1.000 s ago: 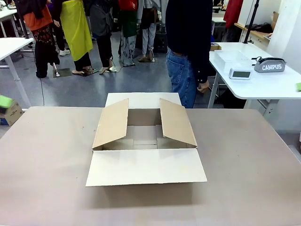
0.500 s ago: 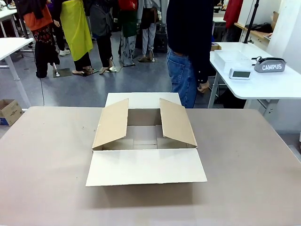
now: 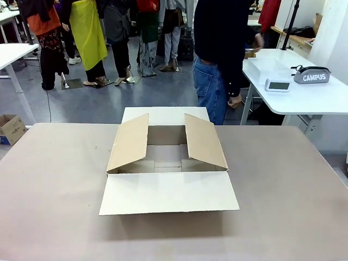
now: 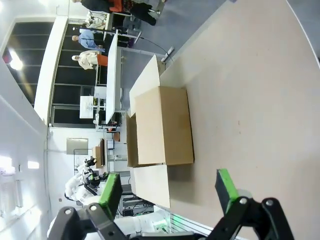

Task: Pack the gift set into the box.
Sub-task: Place both hands on the side flaps of the Package Box and spread them outward.

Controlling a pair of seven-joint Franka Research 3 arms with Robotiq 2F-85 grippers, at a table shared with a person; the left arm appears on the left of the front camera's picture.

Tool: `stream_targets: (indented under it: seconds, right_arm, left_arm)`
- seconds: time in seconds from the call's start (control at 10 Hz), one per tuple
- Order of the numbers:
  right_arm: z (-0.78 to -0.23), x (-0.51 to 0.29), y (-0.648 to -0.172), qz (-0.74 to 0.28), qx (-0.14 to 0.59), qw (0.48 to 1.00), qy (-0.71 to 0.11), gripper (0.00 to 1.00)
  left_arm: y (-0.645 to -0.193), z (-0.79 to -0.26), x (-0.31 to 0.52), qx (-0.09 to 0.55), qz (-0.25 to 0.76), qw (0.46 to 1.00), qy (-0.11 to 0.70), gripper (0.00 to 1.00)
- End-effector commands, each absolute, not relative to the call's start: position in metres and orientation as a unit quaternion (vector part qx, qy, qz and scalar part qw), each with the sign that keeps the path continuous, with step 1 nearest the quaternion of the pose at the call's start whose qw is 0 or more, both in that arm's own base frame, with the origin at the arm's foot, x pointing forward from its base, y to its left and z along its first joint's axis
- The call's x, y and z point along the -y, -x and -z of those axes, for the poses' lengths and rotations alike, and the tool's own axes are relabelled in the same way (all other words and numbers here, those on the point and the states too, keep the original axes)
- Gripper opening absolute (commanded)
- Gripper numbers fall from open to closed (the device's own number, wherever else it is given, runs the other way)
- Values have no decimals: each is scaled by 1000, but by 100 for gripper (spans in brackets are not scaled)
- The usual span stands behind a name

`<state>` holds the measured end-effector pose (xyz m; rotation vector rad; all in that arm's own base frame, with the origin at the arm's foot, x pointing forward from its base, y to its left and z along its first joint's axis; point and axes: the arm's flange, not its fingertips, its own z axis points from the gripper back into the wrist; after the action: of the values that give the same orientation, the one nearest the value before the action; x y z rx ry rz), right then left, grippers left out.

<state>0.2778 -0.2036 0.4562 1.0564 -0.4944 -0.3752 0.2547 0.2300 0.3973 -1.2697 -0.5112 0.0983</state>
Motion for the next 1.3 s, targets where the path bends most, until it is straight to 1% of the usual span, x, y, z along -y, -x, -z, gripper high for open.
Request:
stream_targets:
  seconds: [0.0, 0.1, 0.2, 0.3, 0.4, 0.5, 0.6, 0.7, 0.8, 0.9, 1.0, 1.2]
  right_arm:
    - [-455, 203, -280, 175, 230, 819, -496, 100]
    - [-471, 172, -295, 168, 224, 857, -433, 100]
    - [-496, 124, -316, 122, 225, 888, -382, 100]
    - [-517, 68, -338, 83, 220, 918, -318, 100]
    - [-531, 11, -353, 27, 210, 938, -275, 100]
    - [-534, -53, -365, -22, 197, 953, -229, 100]
    - [-528, -100, -368, -74, 184, 961, -194, 100]
    - [-523, -134, -366, -101, 189, 961, -172, 100]
    - [-521, -150, -365, -116, 199, 958, -169, 100]
    - [-517, -149, -368, -99, 194, 964, -155, 100]
    - [-524, -170, -346, -122, 188, 958, -180, 100]
    - [-524, -170, -346, -122, 188, 958, -180, 100]
  left_arm:
    - [-253, -399, -231, 249, -39, 770, 586, 100]
    - [-255, -397, -230, 236, -45, 774, 586, 100]
    - [-269, -425, -197, 192, 3, 798, 571, 100]
    - [-283, -452, -159, 165, 26, 828, 535, 100]
    - [-294, -472, -117, 137, 71, 851, 502, 100]
    - [-308, -482, -65, 109, 105, 877, 456, 100]
    - [-317, -481, -20, 74, 145, 884, 437, 100]
    - [-322, -478, 16, 70, 155, 899, 403, 100]
    - [-328, -476, 39, 63, 155, 905, 391, 100]
    - [-332, -474, 45, 47, 156, 902, 400, 100]
    - [-318, -488, 39, 64, 161, 897, 406, 100]
    - [-318, -488, 39, 64, 161, 897, 406, 100]
